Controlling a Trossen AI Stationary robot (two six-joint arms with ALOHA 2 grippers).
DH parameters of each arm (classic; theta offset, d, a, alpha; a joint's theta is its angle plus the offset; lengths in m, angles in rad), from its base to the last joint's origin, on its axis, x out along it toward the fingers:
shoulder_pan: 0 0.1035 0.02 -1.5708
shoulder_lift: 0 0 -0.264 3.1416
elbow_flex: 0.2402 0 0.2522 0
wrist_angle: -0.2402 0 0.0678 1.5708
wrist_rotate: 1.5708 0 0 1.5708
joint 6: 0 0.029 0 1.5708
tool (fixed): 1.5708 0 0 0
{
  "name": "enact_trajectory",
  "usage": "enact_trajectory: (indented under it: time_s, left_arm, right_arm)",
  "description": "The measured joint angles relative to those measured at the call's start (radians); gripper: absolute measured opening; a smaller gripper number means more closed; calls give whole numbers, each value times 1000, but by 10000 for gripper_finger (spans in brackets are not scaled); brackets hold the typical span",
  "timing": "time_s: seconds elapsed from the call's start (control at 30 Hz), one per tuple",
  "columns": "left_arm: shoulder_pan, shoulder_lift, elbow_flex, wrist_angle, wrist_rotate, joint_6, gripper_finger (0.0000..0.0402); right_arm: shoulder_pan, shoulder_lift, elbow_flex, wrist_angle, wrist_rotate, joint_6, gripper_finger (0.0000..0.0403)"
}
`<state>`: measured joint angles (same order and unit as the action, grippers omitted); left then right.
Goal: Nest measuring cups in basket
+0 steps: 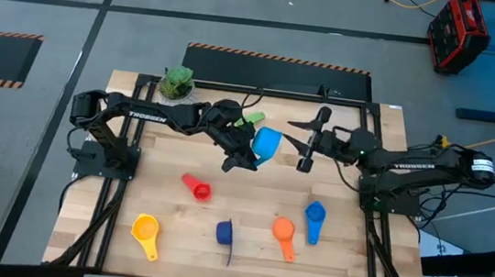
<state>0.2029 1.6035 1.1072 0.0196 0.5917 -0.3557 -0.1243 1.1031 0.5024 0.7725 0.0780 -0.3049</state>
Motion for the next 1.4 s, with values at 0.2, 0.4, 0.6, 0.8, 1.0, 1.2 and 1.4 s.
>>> enact_trajectory:
  time_s: [0.2, 0.4, 0.6, 0.8, 1.0, 1.2, 1.4]
  left_arm:
    - [-25, 0, 0, 1, -16, 23, 141]
    - [-46, 0, 0, 2, -30, 27, 141]
    - [-54, 0, 0, 2, -48, 28, 141]
    - [-53, 0, 0, 1, -51, 27, 141]
    - [-53, 0, 0, 7, -61, 25, 141]
    - [-54, 0, 1, 6, -68, 25, 141]
    - [-54, 0, 1, 3, -84, 25, 142]
  right_arm:
    - [-22, 52, 23, -1, -153, 67, 174]
    - [-24, 91, 51, 0, -168, 88, 174]
    - [-24, 116, 69, 1, -199, 89, 162]
    - [-24, 121, 70, 1, -211, 88, 89]
    - [-25, 121, 70, 0, -205, 83, 19]
    - [-25, 121, 70, -1, -206, 83, 14]
    - [-25, 121, 70, -1, -205, 83, 14]
